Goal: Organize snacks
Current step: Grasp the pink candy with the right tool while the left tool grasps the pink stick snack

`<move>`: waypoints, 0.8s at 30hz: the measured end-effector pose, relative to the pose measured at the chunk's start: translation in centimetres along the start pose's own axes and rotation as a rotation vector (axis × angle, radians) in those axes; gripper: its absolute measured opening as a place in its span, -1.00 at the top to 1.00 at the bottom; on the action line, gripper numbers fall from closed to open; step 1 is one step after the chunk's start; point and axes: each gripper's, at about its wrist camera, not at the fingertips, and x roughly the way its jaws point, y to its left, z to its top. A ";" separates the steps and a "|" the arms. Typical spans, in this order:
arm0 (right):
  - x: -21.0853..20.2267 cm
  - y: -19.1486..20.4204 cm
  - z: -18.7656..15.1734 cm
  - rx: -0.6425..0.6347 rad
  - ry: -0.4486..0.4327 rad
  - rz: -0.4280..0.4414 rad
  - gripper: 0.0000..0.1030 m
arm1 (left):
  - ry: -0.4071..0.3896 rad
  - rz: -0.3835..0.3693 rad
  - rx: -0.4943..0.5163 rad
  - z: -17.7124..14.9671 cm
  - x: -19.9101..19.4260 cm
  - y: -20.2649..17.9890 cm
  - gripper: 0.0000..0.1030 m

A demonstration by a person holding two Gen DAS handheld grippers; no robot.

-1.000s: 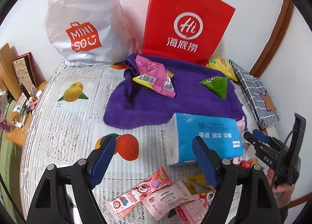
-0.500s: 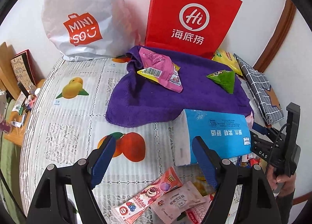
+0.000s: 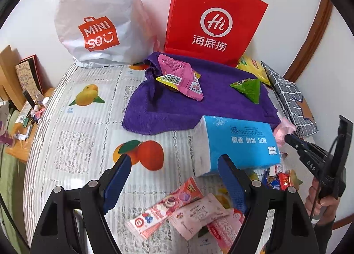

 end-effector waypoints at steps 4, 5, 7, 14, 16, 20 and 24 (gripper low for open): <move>-2.8 0.0 -1.0 0.019 -0.026 -0.005 0.88 | -0.011 0.000 -0.005 -1.1 -1.1 0.0 -0.54; -3.7 0.0 -1.4 0.024 -0.037 -0.004 0.88 | -0.013 -0.002 -0.008 -1.4 -1.2 0.1 -0.54; -5.0 0.0 -2.1 0.032 -0.054 -0.001 0.88 | -0.012 -0.012 -0.013 -1.9 -1.5 0.0 -0.54; -7.7 0.7 -5.6 0.034 -0.003 0.069 0.88 | -0.012 -0.026 0.000 -4.2 -2.5 -0.7 -0.54; -7.8 1.1 -7.0 0.022 0.024 0.076 0.88 | -0.011 -0.025 0.006 -4.7 -2.7 -0.8 -0.54; -7.0 1.6 -9.2 0.019 0.088 0.088 0.88 | -0.017 -0.031 0.001 -5.7 -3.4 -0.9 -0.54; -6.4 1.8 -10.4 0.012 0.113 0.063 0.83 | -0.025 -0.029 0.009 -6.7 -4.2 -1.1 -0.54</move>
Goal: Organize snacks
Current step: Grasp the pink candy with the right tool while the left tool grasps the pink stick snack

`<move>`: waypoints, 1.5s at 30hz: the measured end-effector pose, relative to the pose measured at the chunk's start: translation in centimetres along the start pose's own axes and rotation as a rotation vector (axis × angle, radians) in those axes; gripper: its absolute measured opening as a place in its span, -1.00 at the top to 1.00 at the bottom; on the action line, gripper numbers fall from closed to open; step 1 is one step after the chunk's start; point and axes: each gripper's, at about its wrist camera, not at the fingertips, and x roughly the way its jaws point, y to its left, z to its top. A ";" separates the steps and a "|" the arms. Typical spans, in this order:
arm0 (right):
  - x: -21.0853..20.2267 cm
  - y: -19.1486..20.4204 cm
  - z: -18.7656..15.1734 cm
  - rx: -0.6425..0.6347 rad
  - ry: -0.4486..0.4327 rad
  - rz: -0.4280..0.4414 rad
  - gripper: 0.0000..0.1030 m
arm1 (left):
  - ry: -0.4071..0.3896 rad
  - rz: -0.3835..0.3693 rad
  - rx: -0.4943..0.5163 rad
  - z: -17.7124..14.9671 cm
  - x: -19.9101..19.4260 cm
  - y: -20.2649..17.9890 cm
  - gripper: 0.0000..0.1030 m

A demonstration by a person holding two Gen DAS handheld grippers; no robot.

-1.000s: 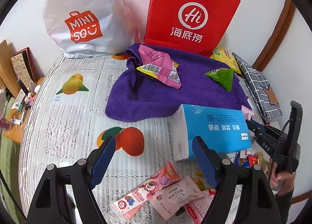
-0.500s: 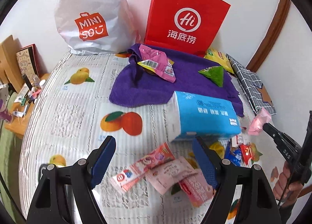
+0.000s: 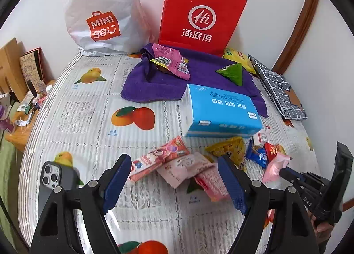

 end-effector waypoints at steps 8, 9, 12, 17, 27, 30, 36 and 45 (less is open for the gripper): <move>-0.6 0.0 -0.4 0.030 -0.049 -0.018 0.17 | -0.005 0.000 -0.012 -1.0 -0.4 0.4 -0.54; -0.4 0.1 -0.3 0.027 -0.046 -0.020 0.09 | -0.004 0.003 -0.011 -1.1 -0.4 0.5 -0.54; 1.0 0.6 -0.2 0.012 -0.026 -0.059 0.00 | -0.003 0.004 -0.016 -1.2 -0.2 0.8 -0.54; 3.4 0.9 -0.4 0.011 -0.006 -0.128 0.04 | 0.011 0.001 -0.018 -1.8 0.9 1.6 -0.54; 3.9 0.5 -1.3 -0.036 -0.084 -0.159 0.26 | 0.045 0.013 -0.056 -1.1 4.1 3.3 -0.54; 4.0 0.2 -1.2 -0.020 -0.085 -0.139 0.26 | 0.073 0.061 -0.016 -0.2 5.6 2.9 -0.54; 4.1 0.4 -1.1 -0.028 -0.086 -0.143 0.26 | 0.125 0.097 0.080 0.3 8.4 1.8 -0.54; 4.3 0.4 -1.1 -0.022 -0.083 -0.135 0.25 | 0.127 0.138 0.140 -0.3 10.1 1.2 0.01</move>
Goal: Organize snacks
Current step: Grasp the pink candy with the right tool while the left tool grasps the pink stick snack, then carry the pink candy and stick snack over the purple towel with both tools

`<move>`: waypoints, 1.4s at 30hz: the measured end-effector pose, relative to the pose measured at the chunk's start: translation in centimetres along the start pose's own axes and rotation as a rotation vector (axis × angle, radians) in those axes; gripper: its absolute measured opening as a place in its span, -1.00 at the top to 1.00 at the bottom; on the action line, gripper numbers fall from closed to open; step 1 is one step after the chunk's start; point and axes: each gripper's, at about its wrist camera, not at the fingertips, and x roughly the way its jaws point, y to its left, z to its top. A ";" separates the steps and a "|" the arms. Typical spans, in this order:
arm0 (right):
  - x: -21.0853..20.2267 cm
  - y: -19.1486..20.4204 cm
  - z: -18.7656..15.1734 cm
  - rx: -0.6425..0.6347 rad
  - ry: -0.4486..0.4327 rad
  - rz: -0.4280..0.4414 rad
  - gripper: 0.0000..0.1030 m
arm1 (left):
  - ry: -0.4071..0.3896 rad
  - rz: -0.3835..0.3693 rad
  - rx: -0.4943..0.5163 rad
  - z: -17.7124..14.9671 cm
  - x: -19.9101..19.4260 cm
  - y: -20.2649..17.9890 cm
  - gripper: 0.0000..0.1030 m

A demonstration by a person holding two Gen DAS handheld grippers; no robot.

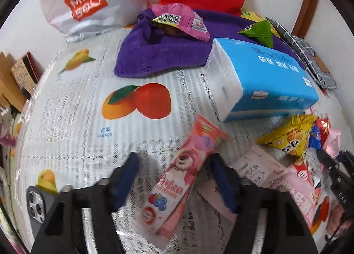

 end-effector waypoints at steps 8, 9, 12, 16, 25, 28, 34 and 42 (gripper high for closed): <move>0.1 -0.1 0.0 0.001 0.000 0.002 0.25 | -0.042 -0.034 -0.055 -0.6 -0.6 1.2 0.51; 0.0 0.0 0.0 0.000 0.000 0.001 0.25 | -0.052 -0.021 -0.045 -0.8 -0.6 0.9 0.50; 0.0 0.0 0.0 -0.001 -0.001 -0.001 0.25 | -0.079 0.009 -0.050 -1.1 -0.6 0.5 0.55; 0.0 -0.2 0.0 0.007 -0.003 0.004 0.24 | -0.126 0.016 -0.060 -1.8 -0.7 0.5 0.56; -0.1 -0.8 -0.1 0.045 -0.012 0.041 0.24 | -0.172 0.023 -0.078 -2.4 -0.8 0.5 0.51; -0.1 -1.0 -0.1 0.048 -0.013 0.052 0.24 | -0.172 0.016 -0.080 -2.4 -0.8 0.6 0.51; 0.0 -1.1 0.1 0.043 -0.001 0.067 0.24 | -0.168 0.007 -0.050 -2.4 -0.7 -0.1 0.29; 0.0 -1.6 0.1 0.060 0.001 0.099 0.23 | -0.168 -0.001 -0.055 -2.4 -0.7 0.0 0.26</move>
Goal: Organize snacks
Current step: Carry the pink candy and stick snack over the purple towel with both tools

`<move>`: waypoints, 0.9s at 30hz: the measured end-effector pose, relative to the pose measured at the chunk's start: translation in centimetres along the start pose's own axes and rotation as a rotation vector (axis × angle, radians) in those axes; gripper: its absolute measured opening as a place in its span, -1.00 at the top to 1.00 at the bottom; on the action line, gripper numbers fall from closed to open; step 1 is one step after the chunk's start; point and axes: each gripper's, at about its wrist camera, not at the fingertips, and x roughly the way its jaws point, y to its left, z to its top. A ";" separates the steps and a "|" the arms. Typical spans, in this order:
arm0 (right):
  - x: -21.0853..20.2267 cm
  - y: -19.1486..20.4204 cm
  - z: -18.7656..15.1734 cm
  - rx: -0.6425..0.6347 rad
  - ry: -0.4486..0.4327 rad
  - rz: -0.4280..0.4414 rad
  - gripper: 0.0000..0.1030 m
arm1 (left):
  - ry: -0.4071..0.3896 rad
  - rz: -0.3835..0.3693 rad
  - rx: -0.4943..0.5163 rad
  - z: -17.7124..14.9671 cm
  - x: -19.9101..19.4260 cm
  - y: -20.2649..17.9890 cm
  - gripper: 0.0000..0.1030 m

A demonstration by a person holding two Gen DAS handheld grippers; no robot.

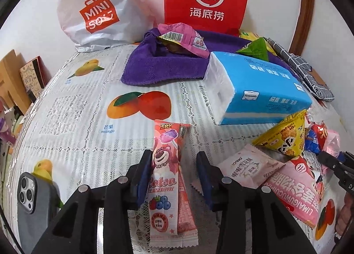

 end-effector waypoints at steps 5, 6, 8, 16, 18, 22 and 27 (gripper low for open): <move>-0.1 -0.1 -0.1 0.006 -0.010 0.010 0.24 | -0.007 0.026 -0.020 0.0 -0.1 0.4 0.55; -0.2 -0.1 -0.1 0.005 -0.013 0.015 0.26 | -0.008 0.009 -0.037 0.0 -0.2 0.7 0.55; -0.4 0.0 -0.2 0.000 -0.025 0.026 0.27 | -0.012 -0.010 -0.069 0.0 -0.2 1.2 0.57; -1.5 0.3 -0.2 -0.023 -0.065 0.017 0.31 | 0.022 -0.017 -0.118 0.1 -0.8 1.6 0.56; -2.1 0.3 -0.1 -0.019 -0.073 0.015 0.32 | 0.014 -0.016 -0.109 0.2 -1.5 1.7 0.56; -3.9 0.5 1.0 -0.003 -0.105 0.039 0.31 | -0.004 -0.012 -0.107 0.9 -3.1 1.7 0.56; -6.0 1.7 4.0 -0.027 -0.157 0.039 0.32 | -0.023 -0.031 -0.092 3.4 -5.4 0.9 0.56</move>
